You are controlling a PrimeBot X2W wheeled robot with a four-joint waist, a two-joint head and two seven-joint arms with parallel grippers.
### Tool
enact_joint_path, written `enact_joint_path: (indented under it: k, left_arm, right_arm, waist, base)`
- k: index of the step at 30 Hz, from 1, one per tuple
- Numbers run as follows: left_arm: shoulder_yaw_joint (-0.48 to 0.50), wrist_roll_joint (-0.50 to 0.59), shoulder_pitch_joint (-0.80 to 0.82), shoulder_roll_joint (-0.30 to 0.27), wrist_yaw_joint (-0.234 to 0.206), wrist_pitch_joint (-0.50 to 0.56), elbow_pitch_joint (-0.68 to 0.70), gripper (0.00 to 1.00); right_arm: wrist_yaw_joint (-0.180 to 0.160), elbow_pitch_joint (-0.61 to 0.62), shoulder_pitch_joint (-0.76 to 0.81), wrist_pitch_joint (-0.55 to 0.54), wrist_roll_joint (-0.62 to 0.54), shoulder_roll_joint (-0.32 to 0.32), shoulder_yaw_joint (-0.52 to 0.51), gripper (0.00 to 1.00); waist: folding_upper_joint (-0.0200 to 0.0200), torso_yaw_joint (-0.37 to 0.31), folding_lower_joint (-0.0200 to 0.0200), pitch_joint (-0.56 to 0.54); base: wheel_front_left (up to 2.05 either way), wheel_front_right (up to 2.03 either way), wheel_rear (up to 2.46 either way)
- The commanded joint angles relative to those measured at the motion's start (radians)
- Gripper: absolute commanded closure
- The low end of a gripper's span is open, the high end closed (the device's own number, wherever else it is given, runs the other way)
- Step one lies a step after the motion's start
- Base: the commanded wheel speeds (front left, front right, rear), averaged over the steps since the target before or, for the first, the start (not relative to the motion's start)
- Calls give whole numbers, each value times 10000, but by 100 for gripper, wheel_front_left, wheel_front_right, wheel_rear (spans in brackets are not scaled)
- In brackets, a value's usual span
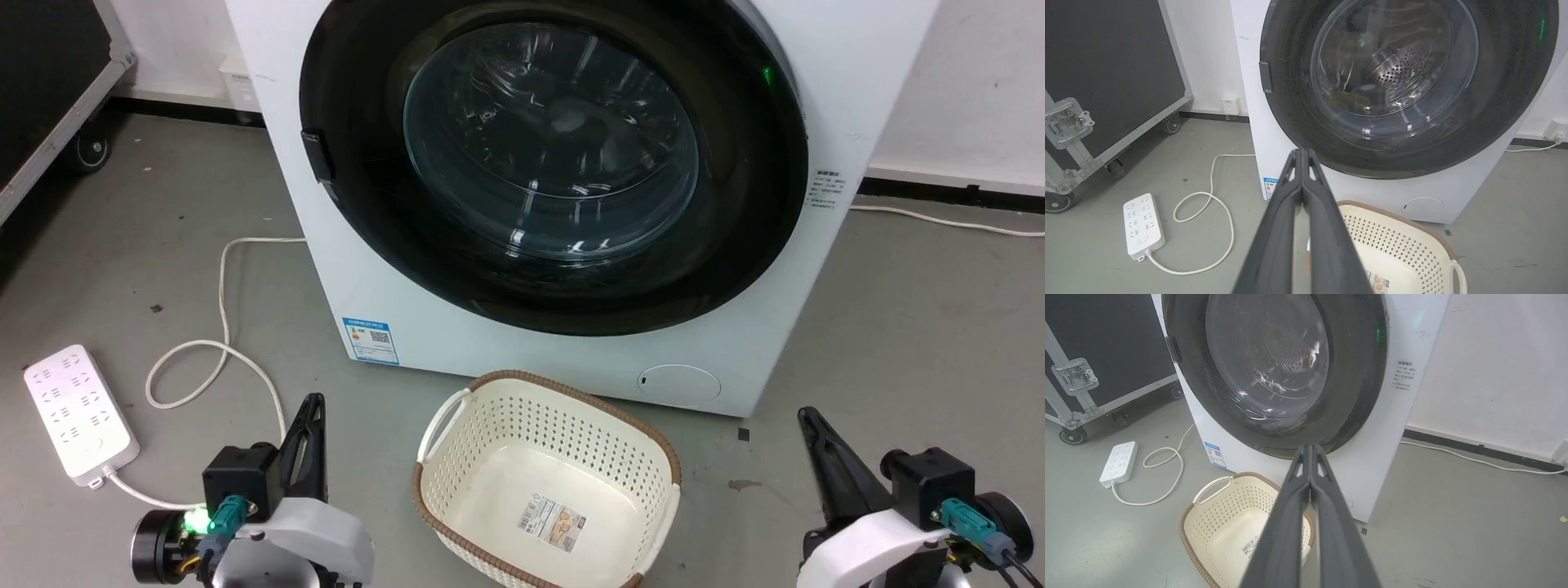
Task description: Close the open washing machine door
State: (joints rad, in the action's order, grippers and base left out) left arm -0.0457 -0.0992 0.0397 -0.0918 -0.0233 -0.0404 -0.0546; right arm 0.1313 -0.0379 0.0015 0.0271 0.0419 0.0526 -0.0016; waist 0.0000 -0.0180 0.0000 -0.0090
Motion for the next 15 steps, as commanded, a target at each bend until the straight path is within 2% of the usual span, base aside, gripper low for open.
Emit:
enact_joint_path:
  k: [1,15]
  left_arm:
    - [71,132,-168,62,56,38,84,100]
    - [311,666,-310,281,166,265,370,100]
  right_arm:
    - [-5,97,-12,-30,-89,-20,5,100]
    - [-5,272,-14,-180,-294,-23,12,100]
  waist:
    - [0,7,0,4]
    - [0,114,0,58]
  base:
    - [0,0,0]
    - [0,0,0]
